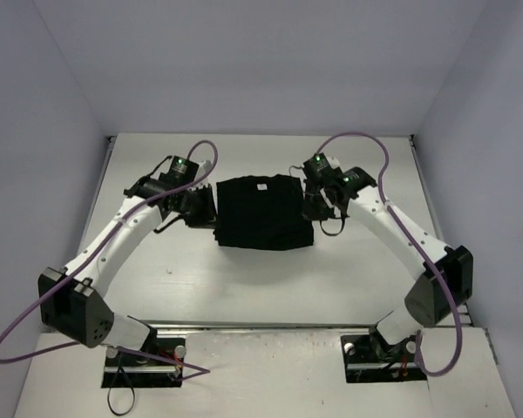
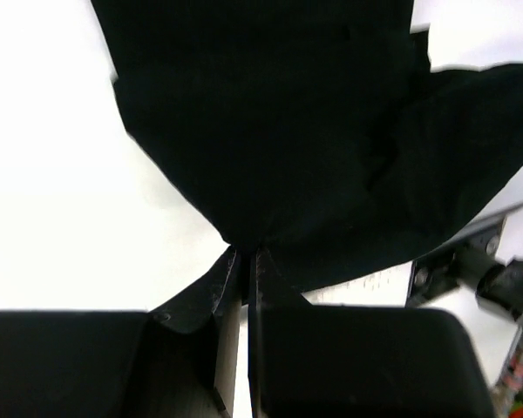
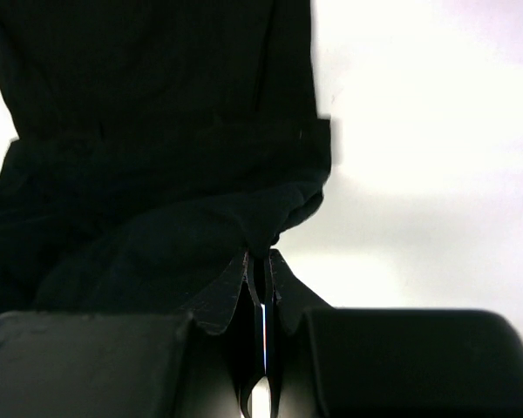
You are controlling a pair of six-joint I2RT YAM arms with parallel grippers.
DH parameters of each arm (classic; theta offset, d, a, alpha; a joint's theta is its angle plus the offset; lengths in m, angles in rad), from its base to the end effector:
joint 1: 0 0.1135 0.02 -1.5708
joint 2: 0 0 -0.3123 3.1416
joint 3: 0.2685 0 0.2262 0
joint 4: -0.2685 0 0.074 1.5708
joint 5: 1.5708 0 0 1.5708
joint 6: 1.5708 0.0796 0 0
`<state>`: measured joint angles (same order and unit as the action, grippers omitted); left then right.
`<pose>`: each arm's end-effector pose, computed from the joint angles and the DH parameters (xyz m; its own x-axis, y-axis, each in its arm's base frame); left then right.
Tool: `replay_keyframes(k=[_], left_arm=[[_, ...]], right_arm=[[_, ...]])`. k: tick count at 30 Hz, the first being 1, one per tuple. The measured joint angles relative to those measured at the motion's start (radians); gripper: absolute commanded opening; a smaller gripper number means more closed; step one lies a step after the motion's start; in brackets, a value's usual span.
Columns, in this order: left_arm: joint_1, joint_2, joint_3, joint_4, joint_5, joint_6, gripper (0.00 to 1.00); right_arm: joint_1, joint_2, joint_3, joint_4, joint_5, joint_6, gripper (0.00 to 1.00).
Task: Fold and stack the t-shirts
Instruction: Fold the long partially folded tshirt into a neat square
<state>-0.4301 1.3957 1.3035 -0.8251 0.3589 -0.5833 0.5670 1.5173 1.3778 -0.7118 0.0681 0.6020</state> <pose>0.2416 -0.1416 0.3428 -0.9243 -0.1434 -0.3538 0.0904 0.8183 -0.5676 0.2802 0.1720 0.3391 -0.8049 0.1573 -0.5721 -0.0512 0.9422 0.3310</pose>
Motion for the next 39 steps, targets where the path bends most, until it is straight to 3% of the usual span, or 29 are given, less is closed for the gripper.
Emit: replay_keyframes(k=[8, 39], left_arm=[[0.046, 0.186, 0.206, 0.000, -0.026, 0.056, 0.00], [0.149, 0.561, 0.549, 0.000, -0.019, 0.105, 0.00]], right_arm=[[-0.096, 0.174, 0.216, -0.012, -0.011, -0.111, 0.00], [-0.187, 0.599, 0.692, -0.035, -0.099, -0.200, 0.00]])
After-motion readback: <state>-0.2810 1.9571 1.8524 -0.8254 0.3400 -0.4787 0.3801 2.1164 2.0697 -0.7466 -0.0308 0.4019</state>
